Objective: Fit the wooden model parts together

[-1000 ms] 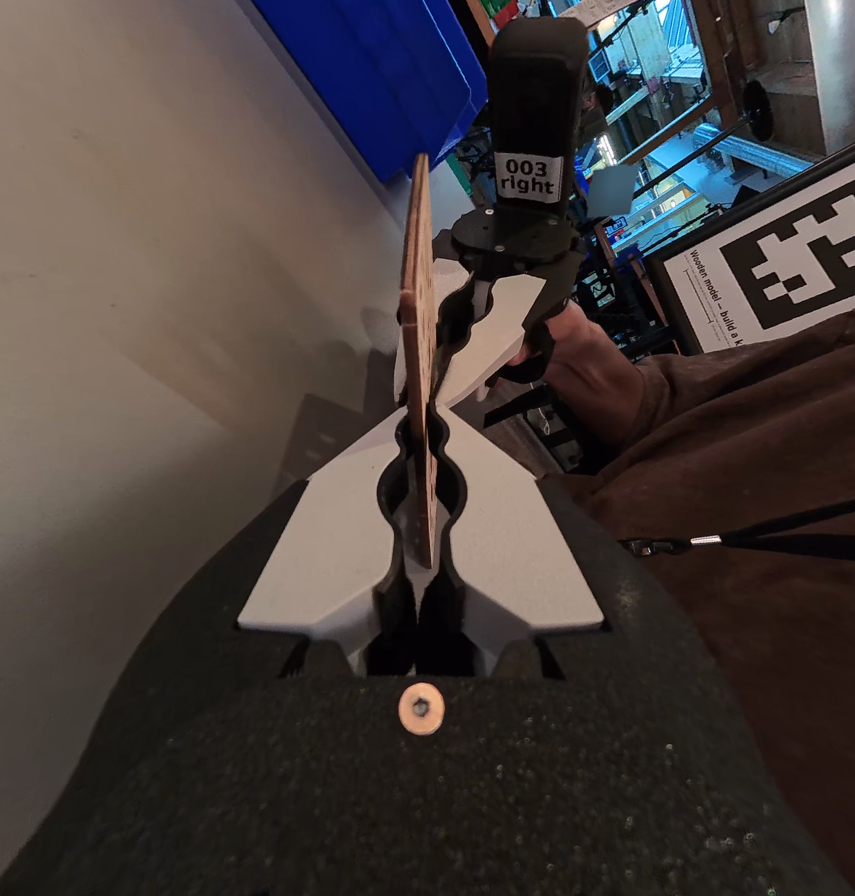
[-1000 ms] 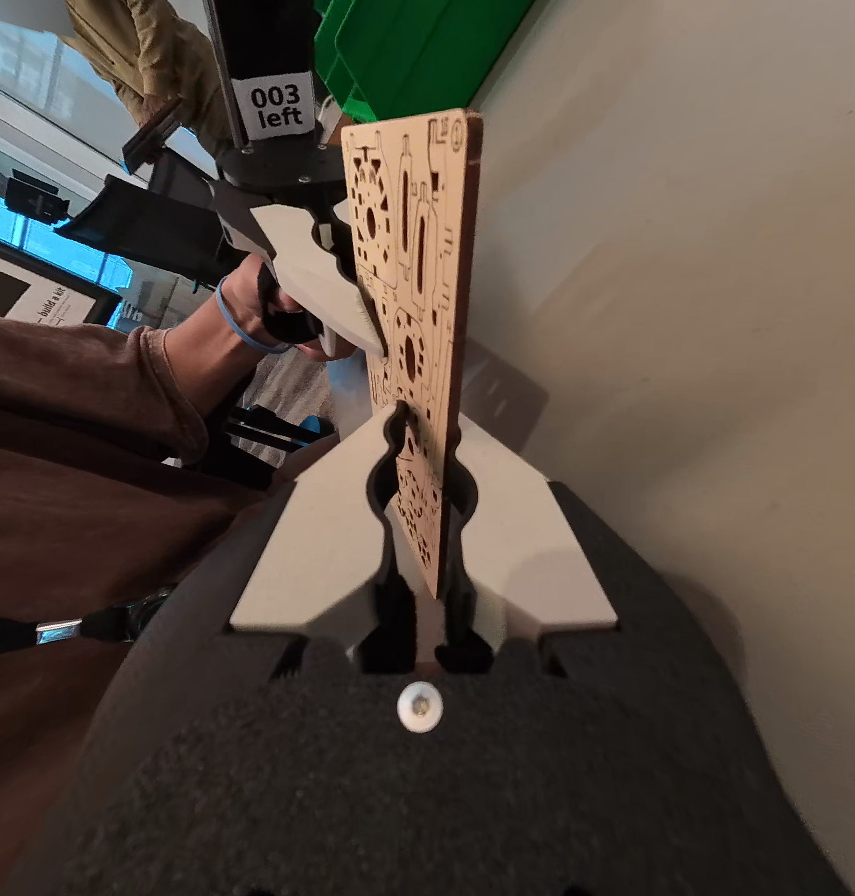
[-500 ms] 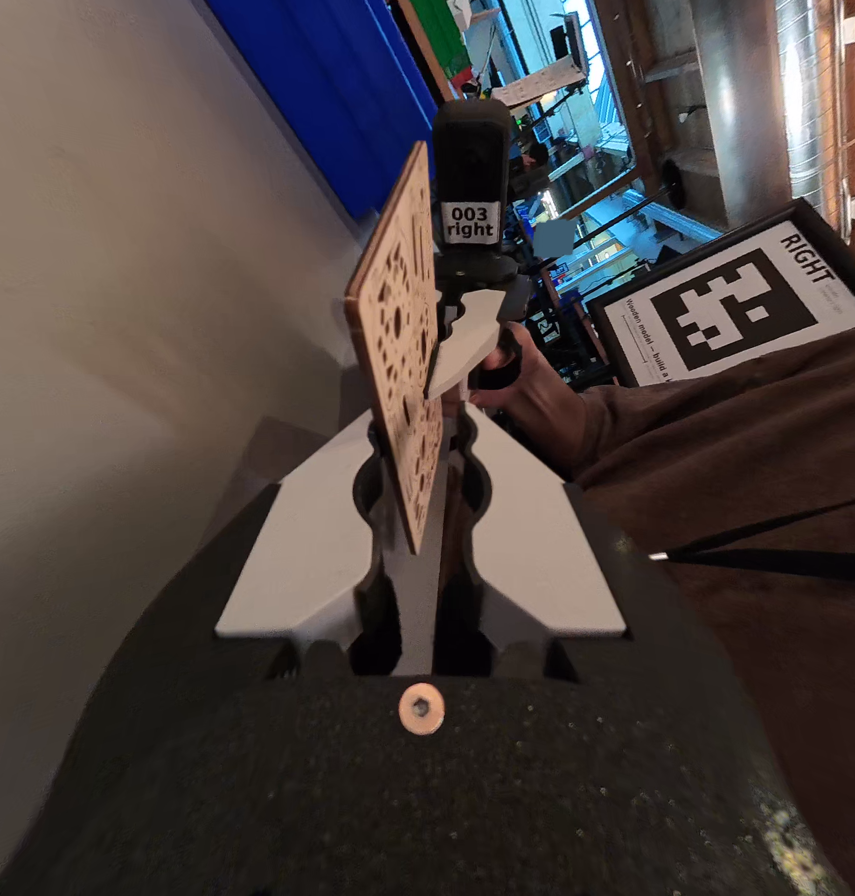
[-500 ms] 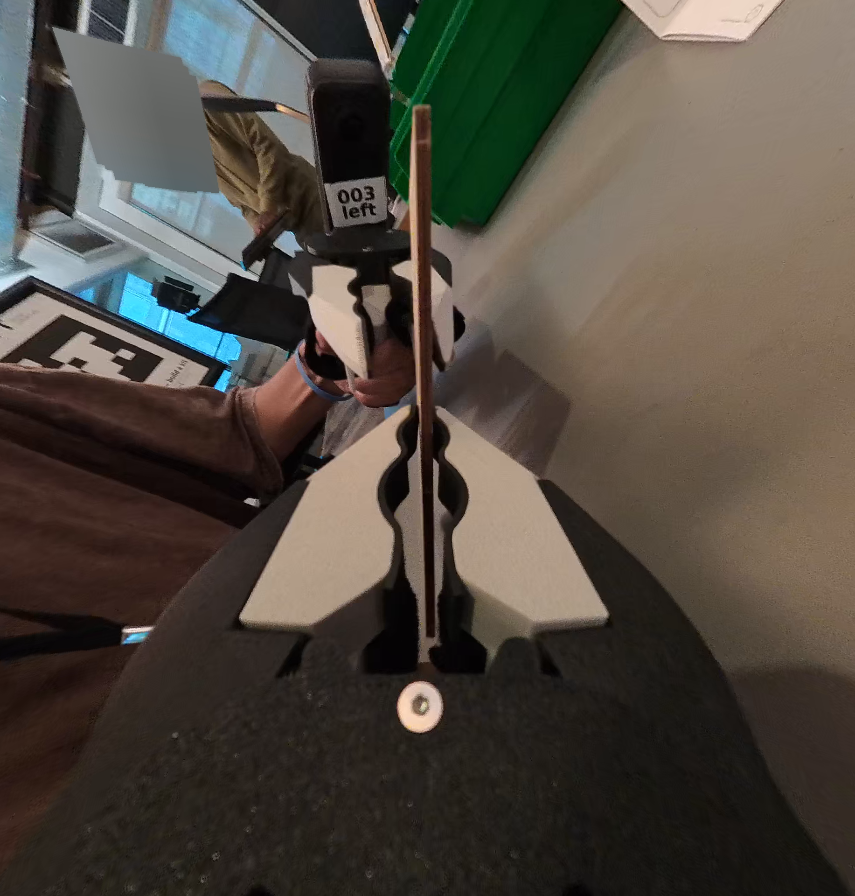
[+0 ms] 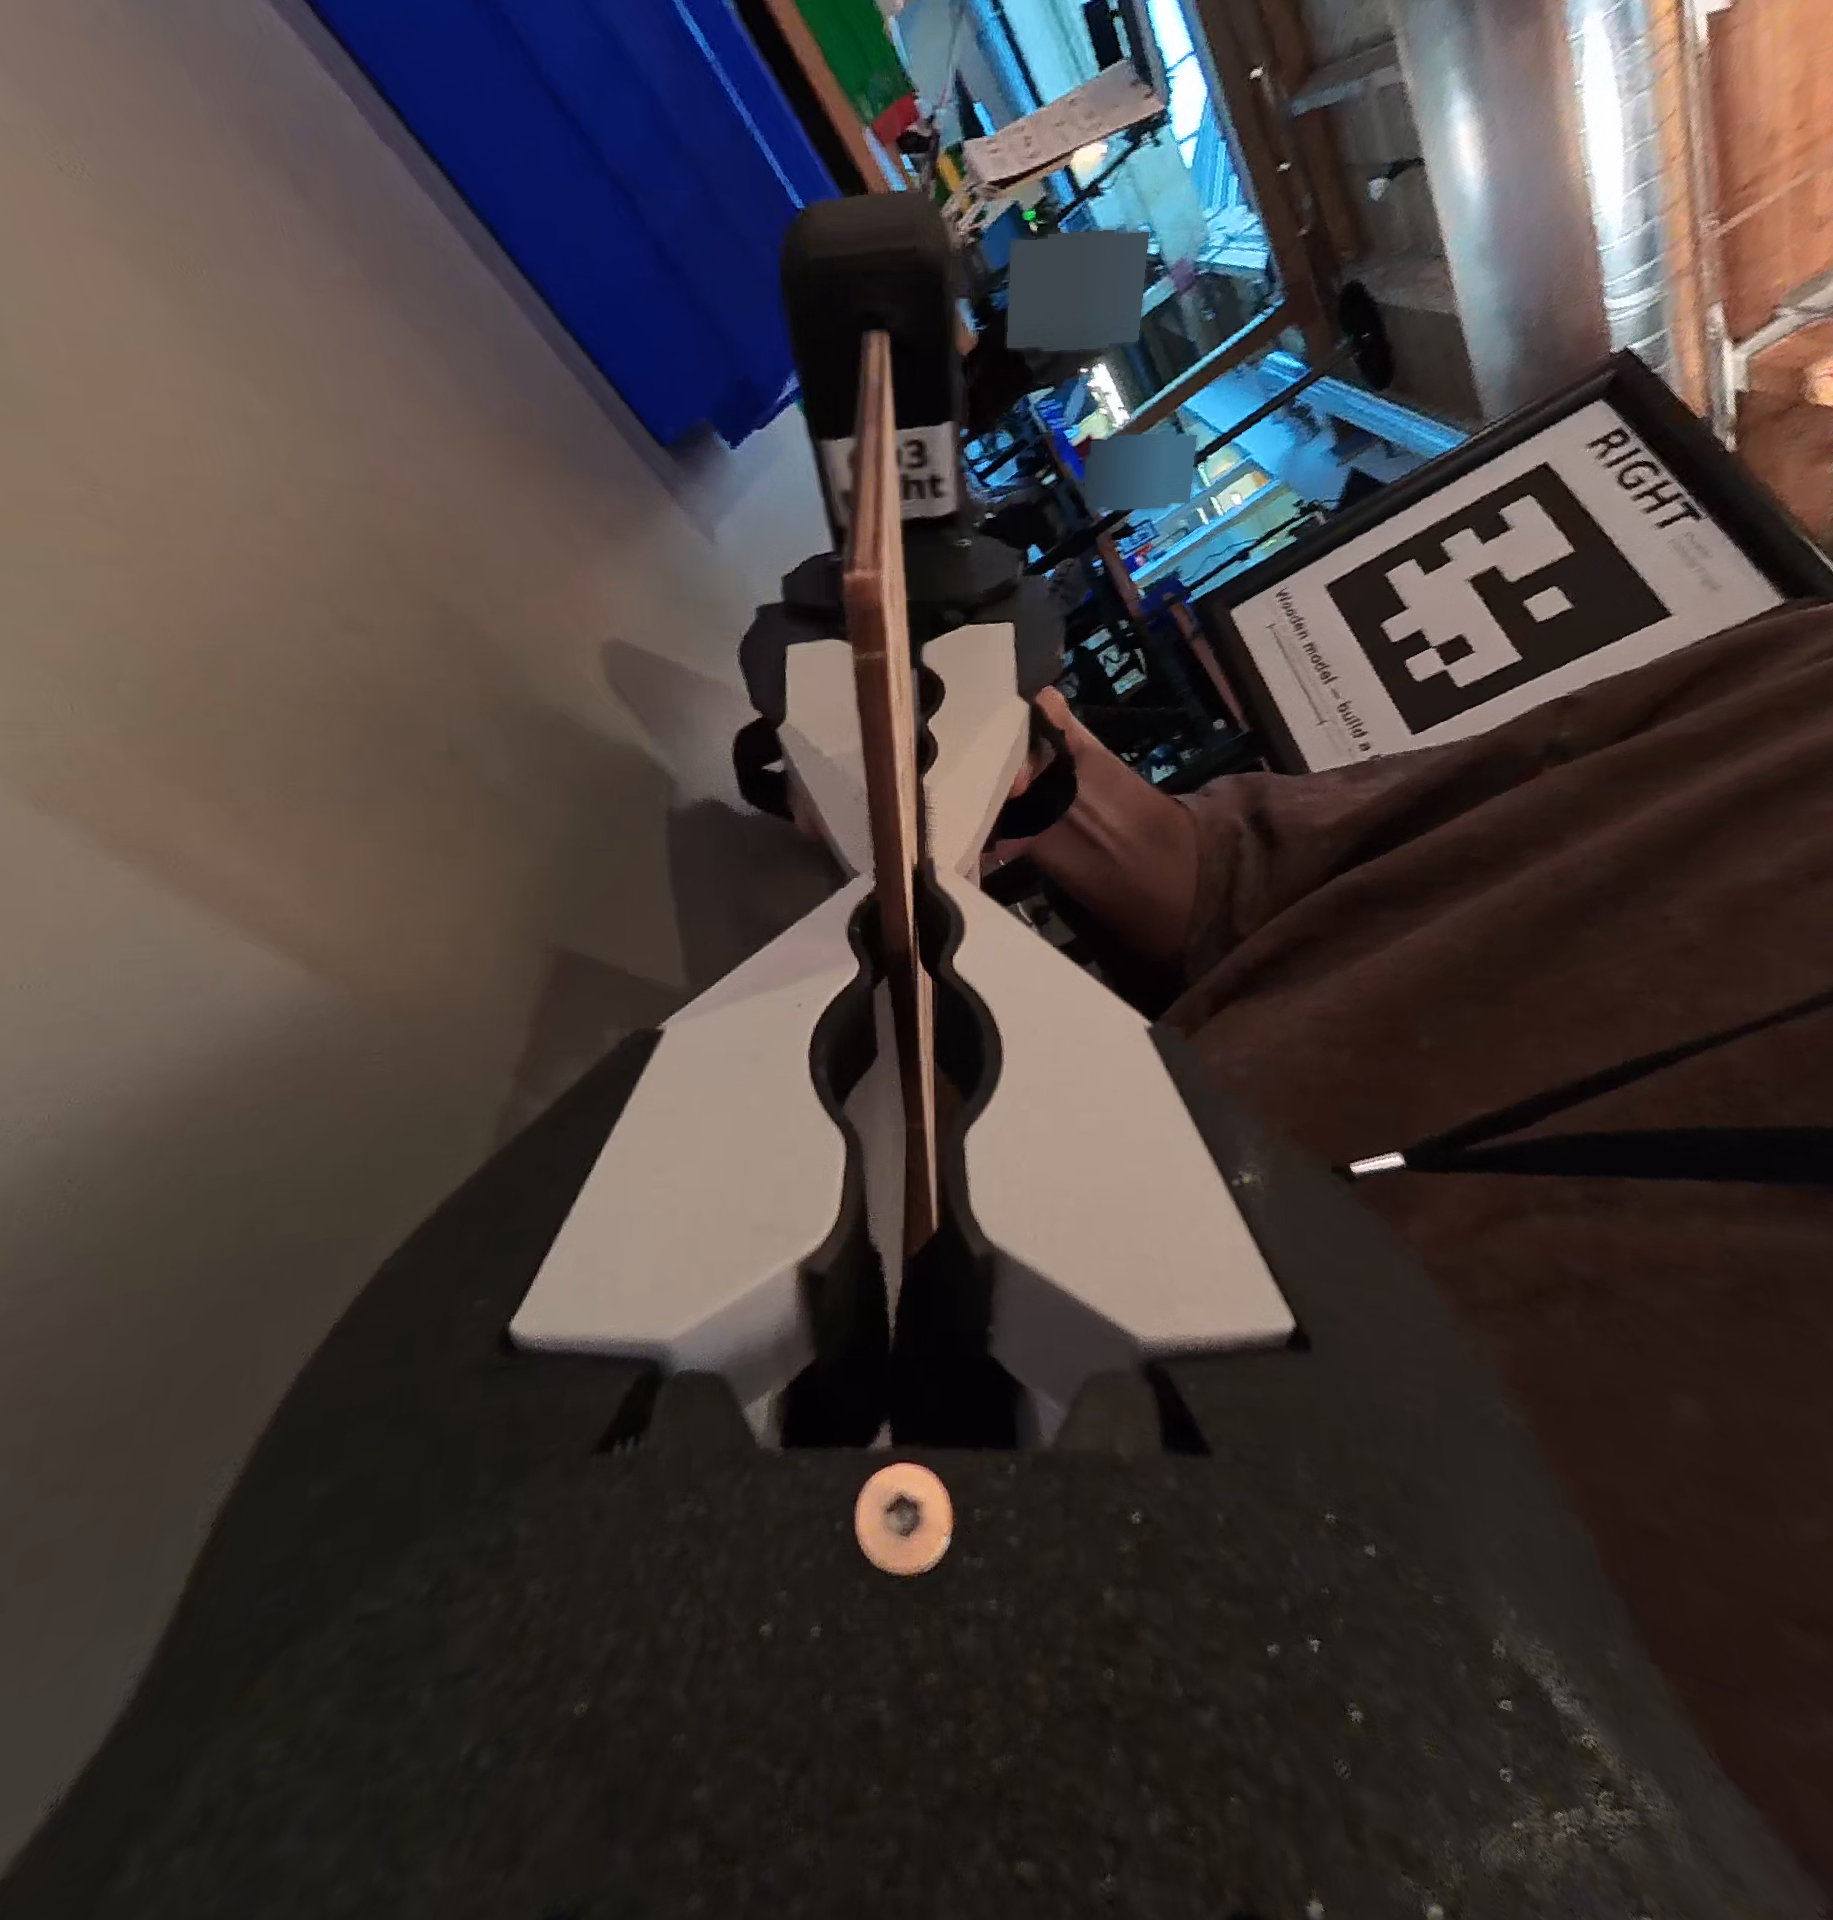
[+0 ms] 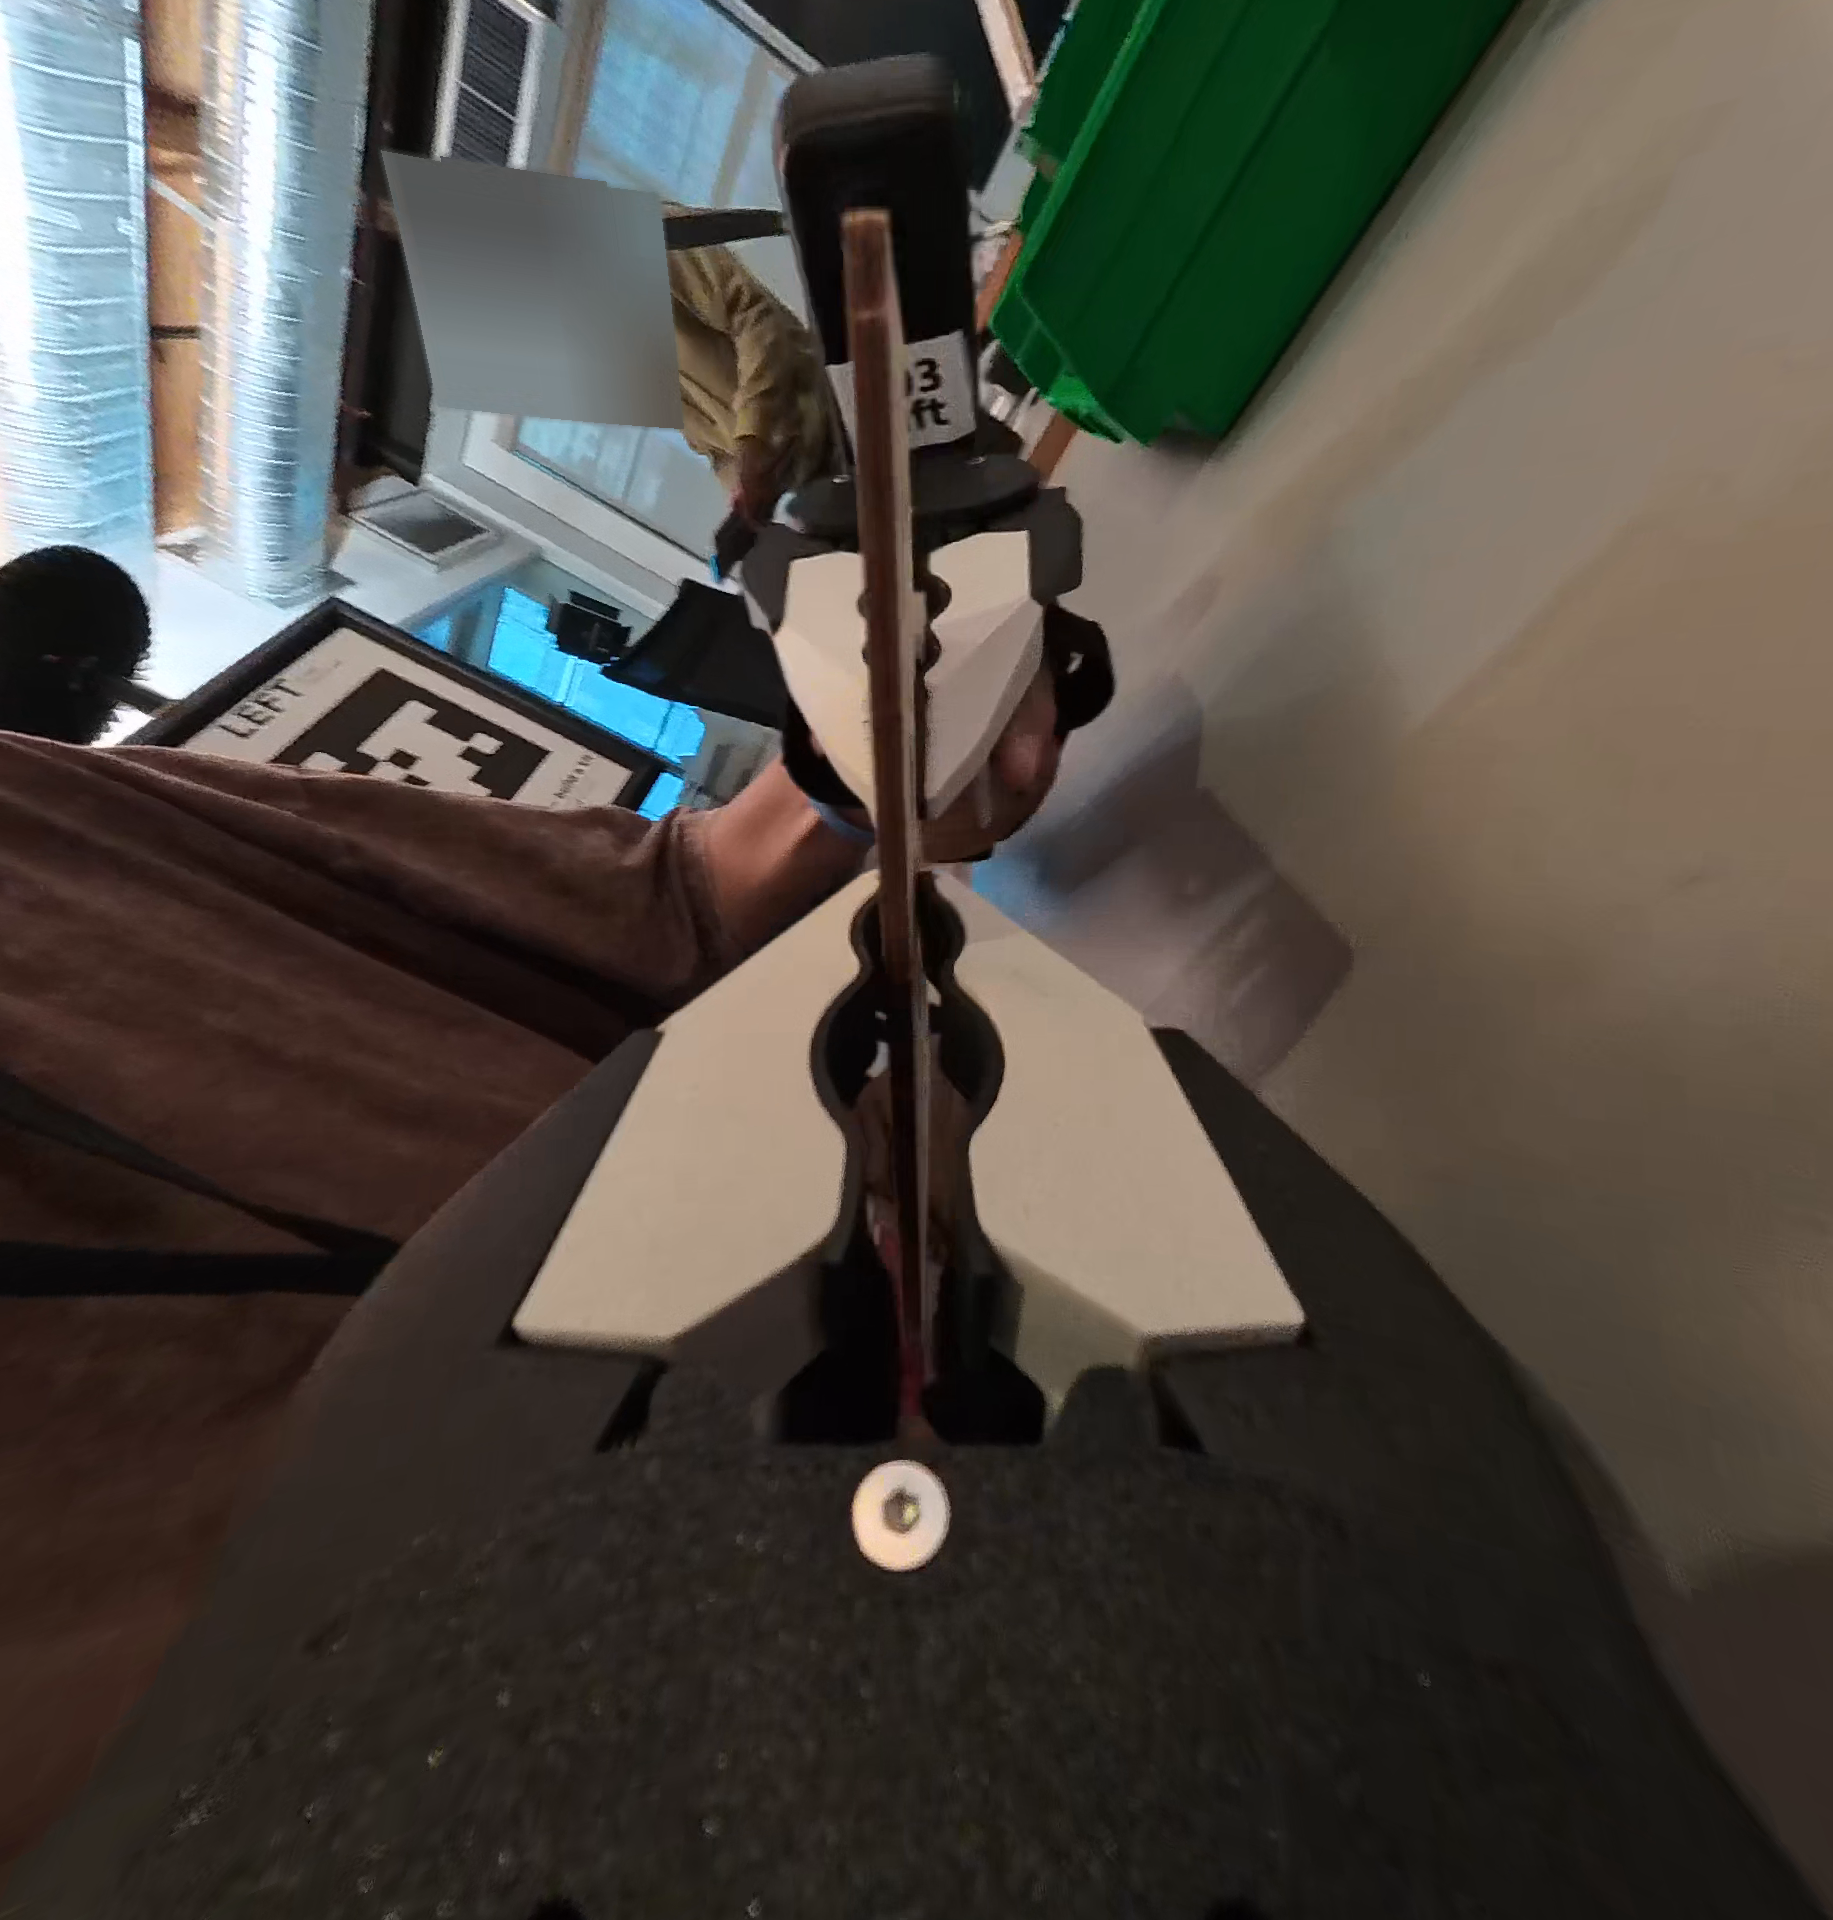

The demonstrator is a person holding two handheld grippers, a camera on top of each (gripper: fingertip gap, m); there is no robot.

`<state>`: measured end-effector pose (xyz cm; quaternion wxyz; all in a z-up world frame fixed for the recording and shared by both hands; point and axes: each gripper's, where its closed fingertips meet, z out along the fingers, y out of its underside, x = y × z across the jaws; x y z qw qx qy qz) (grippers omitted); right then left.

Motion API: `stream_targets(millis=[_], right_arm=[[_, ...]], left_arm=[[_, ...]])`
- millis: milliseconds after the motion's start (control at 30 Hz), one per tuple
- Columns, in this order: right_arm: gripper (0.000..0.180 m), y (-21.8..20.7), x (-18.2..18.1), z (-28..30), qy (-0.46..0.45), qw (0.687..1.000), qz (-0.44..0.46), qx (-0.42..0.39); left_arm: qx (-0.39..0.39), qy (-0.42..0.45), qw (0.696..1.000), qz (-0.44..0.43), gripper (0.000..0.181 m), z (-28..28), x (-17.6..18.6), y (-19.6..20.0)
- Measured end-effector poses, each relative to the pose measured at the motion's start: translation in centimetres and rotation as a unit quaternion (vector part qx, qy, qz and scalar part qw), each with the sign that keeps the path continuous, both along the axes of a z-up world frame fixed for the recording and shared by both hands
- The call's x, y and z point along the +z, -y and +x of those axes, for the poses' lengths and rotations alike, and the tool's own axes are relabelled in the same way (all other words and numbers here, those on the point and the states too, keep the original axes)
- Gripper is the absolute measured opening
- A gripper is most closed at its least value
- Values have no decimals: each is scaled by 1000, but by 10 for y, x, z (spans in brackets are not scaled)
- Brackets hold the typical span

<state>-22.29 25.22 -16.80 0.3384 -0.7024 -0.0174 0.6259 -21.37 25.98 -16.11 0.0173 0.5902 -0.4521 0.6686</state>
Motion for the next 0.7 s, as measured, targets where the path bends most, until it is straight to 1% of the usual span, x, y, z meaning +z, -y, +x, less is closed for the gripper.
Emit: stream_targets(millis=[100,300,467,533,600,700], right_arm=[[4,6,8,-2,-33,999,-1,17],[3,10,11,-2,-65,997,-11,31],[3,14,12,-2,-88,995,-21,44],[3,12,7,-1,-71,996,-25,36],[3,6,1,1,-25,999,-17,15],[3,0,1,5,7,1000,-4,-5]], left_arm=[[-13,18,1000,-6,2,-2,7,5],[-28,29,999,-18,3,-1,10,8],[-36,33,999,-10,5,-1,11,13],[-32,27,999,-8,4,-1,8,11],[-16,13,1000,-6,2,1,3,7],[4,5,1000,-16,1,3,3,2]])
